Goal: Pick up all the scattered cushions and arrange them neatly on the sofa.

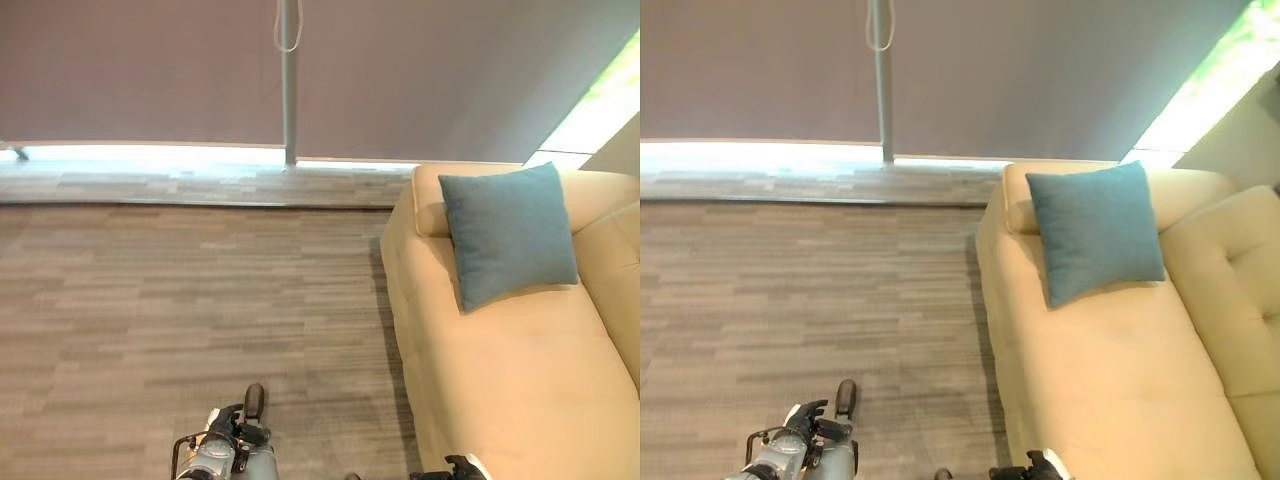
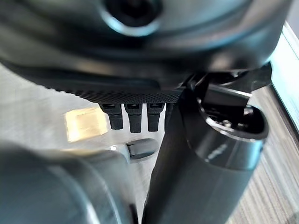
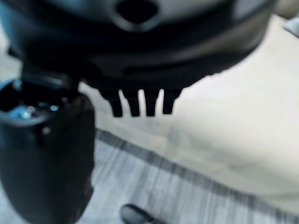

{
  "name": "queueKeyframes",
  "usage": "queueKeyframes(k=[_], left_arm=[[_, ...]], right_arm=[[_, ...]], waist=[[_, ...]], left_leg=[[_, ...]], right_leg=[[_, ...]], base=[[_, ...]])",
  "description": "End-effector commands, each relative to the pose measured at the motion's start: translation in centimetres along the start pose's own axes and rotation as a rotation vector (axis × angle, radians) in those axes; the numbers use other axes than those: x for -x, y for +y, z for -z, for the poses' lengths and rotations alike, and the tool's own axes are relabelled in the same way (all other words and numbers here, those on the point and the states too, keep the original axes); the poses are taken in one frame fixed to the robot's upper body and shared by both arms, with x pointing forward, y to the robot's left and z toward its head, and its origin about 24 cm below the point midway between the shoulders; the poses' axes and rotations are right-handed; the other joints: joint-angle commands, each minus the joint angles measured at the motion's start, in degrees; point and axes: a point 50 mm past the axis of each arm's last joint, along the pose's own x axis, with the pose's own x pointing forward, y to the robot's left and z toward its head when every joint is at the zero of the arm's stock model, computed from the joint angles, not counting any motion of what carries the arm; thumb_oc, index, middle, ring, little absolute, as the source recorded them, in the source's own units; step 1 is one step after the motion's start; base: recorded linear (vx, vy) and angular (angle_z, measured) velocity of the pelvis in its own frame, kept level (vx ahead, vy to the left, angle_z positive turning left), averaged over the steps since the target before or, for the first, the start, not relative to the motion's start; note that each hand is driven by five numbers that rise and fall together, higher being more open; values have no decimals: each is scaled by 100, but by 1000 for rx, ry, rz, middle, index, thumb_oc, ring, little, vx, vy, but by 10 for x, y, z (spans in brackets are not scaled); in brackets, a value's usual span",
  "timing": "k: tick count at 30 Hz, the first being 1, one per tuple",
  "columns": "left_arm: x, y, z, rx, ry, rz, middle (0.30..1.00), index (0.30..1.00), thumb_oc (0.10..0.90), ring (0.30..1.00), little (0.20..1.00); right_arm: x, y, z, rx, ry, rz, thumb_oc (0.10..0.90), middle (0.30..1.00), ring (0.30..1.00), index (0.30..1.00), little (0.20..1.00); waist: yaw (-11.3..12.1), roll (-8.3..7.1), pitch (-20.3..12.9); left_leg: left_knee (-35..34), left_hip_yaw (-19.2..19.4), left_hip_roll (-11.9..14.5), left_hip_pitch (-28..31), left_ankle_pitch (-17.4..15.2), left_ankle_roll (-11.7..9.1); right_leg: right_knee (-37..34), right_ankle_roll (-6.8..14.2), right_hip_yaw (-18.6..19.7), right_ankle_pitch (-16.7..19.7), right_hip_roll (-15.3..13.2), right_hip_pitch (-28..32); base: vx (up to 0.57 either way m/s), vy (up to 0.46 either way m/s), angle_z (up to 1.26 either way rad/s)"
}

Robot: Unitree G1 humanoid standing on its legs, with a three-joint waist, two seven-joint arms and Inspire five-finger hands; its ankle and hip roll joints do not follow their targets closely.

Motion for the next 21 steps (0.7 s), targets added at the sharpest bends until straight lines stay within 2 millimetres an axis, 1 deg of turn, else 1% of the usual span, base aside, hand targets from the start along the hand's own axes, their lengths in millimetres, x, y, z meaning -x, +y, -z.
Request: queueKeyframes(k=[1,2,3,4,5,6,7,8,9,10,11,12,14,15,16,17,18,19,20,21], left_arm=[[12,-11,59,-102,178,10,900,900,800,900,900],[12,-9,61,-111,182,5,900,900,800,900,900],[12,-9,61,-111,182,5,900,900,800,900,900],[12,-5,60,-123,180,-3,900,900,800,900,900],[8,4,53,-144,151,-22,900,900,800,900,900],[7,11,50,-157,140,-38,900,900,800,900,900],[6,16,49,-163,135,-47,900,900,800,900,900],[5,21,48,-167,134,-59,900,900,800,900,900],[5,21,48,-167,134,-59,900,900,800,900,900],[5,24,49,-169,140,-66,900,900,800,900,900],[5,26,50,-169,144,-70,900,900,800,900,900],[5,28,50,-169,145,-70,900,900,800,900,900],[6,28,52,-172,151,-66,900,900,800,900,900],[6,28,54,-181,155,-63,900,900,800,900,900],[7,26,57,-200,162,-53,900,900,800,900,900],[7,25,58,-209,165,-45,900,900,800,900,900],[7,25,58,-208,165,-45,900,900,800,900,900],[7,23,58,-213,168,-38,900,900,800,900,900],[8,17,59,-215,171,-21,900,900,800,900,900],[8,17,59,-215,171,-21,900,900,800,900,900]], right_arm=[[-1,-8,6,-8,19,22,800,900,900,900,900],[-1,-6,5,-37,18,16,800,900,900,900,900],[-1,-6,5,-37,18,16,800,900,900,900,900],[-1,-6,2,-51,12,12,800,900,900,900,900],[-2,-7,-8,-32,-22,9,800,900,900,900,900],[-1,-6,-13,-10,-47,10,800,900,900,900,900],[-1,-6,-15,3,-57,10,800,900,900,900,900],[-1,-5,-18,6,-69,11,800,900,900,900,900],[-1,-5,-18,6,-69,11,800,900,900,900,900],[-1,-4,-20,2,-73,11,800,900,900,900,900],[-1,-5,-20,-2,-74,13,800,900,900,900,900],[-1,-5,-21,-10,-75,12,800,900,900,900,900],[-1,-6,-21,-18,-71,11,800,900,900,900,900],[-1,-6,-21,-18,-70,14,800,900,900,900,900],[-2,-8,-22,2,-75,20,800,900,900,900,900],[-2,-7,-23,18,-75,20,800,900,900,900,900],[-2,-7,-23,18,-75,20,800,900,900,900,900],[-2,-6,-23,22,-75,17,800,900,900,900,900],[-1,-5,-24,20,-78,17,800,900,900,900,900],[-1,-6,-24,20,-77,18,800,900,900,900,900]], waist=[[115,68,-144],[93,28,-164],[95,37,-175],[68,39,-169],[36,95,-108],[33,151,-88],[22,170,-83],[-1,178,-83],[-1,175,-79],[-34,176,-88],[-62,187,-100],[-117,214,-108],[-224,240,-104],[-282,230,-88],[-396,193,-49],[-425,183,-27],[-424,186,-15],[-452,181,7],[-558,186,38],[-560,194,47]], left_leg=[[-257,3,161,224,-177,91],[-185,117,45,325,-294,197],[-186,115,54,310,-290,196],[-157,243,-7,424,-403,302],[-123,481,-121,660,-603,498],[-110,557,-152,754,-690,550],[-117,621,-177,853,-766,585],[-135,712,-204,972,-844,616],[-135,712,-207,978,-846,616],[-167,772,-242,1072,-905,630],[-199,820,-260,1150,-953,636],[-260,875,-277,1243,-987,622],[-281,905,-336,1328,-1034,632],[-307,905,-386,1405,-1062,636],[-394,919,-503,1615,-1125,648],[-443,926,-553,1712,-1161,653],[-448,926,-548,1730,-1165,652],[-485,945,-580,1824,-1196,653],[-544,961,-639,2007,-1286,656],[-546,958,-631,2021,-1293,654]], right_leg=[[849,209,87,118,141,-693],[1196,291,149,324,1,-827],[1191,290,151,334,10,-840],[1564,328,147,580,-118,-1033],[2252,290,-119,1219,-455,-1392],[2505,225,-303,1259,-578,-1512],[2614,196,-454,1281,-664,-1588],[2630,181,-622,1320,-743,-1676],[2633,182,-621,1316,-745,-1670],[2485,187,-734,1337,-758,-1710],[2260,179,-852,1225,-717,-1749],[1994,174,-938,1059,-602,-1829],[1540,213,-915,894,-377,-1966],[1307,229,-830,894,-248,-2045],[807,294,-652,1027,-38,-2159],[599,324,-613,1100,21,-2168],[590,323,-614,1101,26,-2149],[497,338,-626,1187,88,-2235],[322,384,-673,1330,170,-2494],[320,382,-679,1327,178,-2479]], base=[[328,384,-53],[218,253,-38],[185,270,-42],[195,381,-42],[259,496,-56],[238,453,-52],[182,286,-44],[121,170,-35],[131,133,-22],[134,84,-23],[210,120,-23],[214,88,-30],[206,56,-19],[294,35,5],[308,19,-5],[234,9,-12],[150,-2,-14],[255,1,6],[256,1,4],[372,-25,-11]])
